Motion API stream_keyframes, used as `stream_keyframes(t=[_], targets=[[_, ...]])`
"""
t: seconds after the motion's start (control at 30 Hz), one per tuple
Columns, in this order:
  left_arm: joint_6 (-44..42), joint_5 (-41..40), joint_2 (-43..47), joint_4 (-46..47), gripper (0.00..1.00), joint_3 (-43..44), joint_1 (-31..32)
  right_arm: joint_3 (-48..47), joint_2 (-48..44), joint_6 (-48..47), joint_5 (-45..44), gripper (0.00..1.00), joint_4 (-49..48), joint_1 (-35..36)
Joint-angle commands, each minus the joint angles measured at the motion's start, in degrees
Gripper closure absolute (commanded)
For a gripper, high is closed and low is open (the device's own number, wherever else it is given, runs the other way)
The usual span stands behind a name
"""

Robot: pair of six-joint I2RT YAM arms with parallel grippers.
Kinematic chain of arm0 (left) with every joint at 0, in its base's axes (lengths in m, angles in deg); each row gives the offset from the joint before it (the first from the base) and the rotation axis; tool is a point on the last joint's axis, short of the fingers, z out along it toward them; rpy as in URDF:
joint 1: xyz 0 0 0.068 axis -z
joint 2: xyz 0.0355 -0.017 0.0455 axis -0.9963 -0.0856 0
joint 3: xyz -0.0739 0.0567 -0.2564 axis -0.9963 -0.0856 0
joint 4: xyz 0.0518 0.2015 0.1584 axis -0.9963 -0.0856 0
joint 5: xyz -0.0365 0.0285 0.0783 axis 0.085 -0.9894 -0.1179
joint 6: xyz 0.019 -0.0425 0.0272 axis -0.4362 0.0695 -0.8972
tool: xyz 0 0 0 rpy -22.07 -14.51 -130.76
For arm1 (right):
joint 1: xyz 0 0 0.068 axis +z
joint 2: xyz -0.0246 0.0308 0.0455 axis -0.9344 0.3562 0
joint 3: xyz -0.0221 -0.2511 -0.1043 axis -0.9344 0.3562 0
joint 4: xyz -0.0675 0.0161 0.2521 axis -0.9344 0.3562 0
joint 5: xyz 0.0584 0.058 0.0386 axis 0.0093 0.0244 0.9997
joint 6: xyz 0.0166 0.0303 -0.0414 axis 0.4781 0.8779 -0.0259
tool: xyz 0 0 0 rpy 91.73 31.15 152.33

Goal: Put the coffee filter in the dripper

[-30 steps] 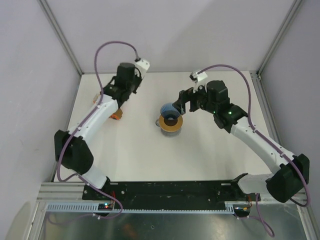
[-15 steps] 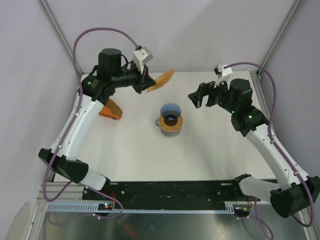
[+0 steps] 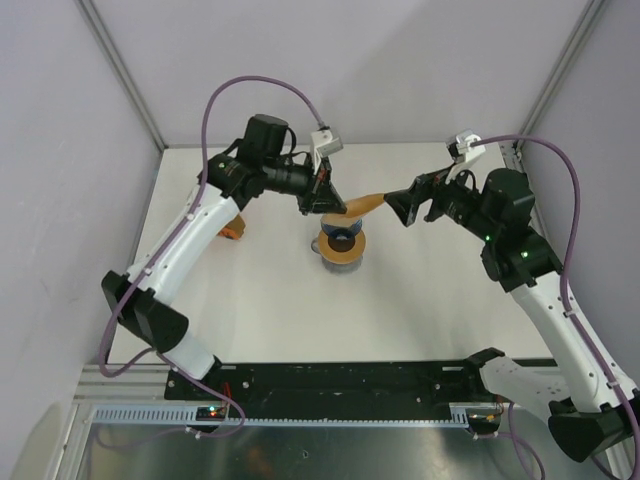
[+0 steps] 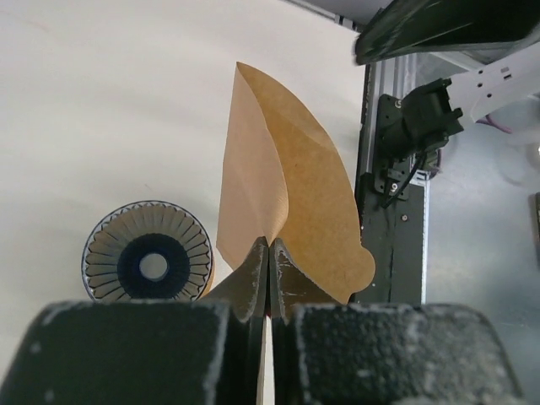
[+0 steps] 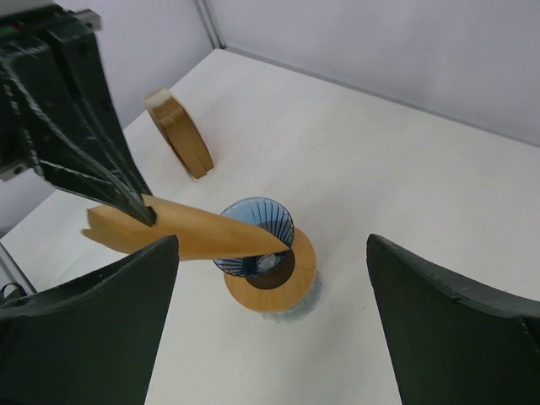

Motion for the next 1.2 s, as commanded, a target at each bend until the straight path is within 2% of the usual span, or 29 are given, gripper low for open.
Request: stream_keyframes(t=[0.0,0.5,0.77,1.03,1.17], targets=[[-2.07,0.47,-1.24,-0.55,1.00,-0.92,-0.23,-0.25,0.80,-0.15,1.40,0.02,-0.56,0.31],[-2.34,-1.31,-5.37,-0.21,1.00,-2.01,-3.96,-0.29,4.48,-2.33,1.41,0.03,-5.17,5.49],[-3.56,-1.44,-5.99,-0.16,1.00,-2.14,-4.40,-0.28,6.05,-7.58,9.12,0.03,-5.21,7.92],[-3.40,-0.39,-7.48,0.12,1.00,-1.96,-4.48,-0.28,8.18,-13.68,12.17,0.02,-4.17,8.38],[-3.56,-0.62,-8.11,0.31,1.00,-1.60,-4.48,-0.64,10.53,-19.72,18.64,0.04,-1.10,8.48]])
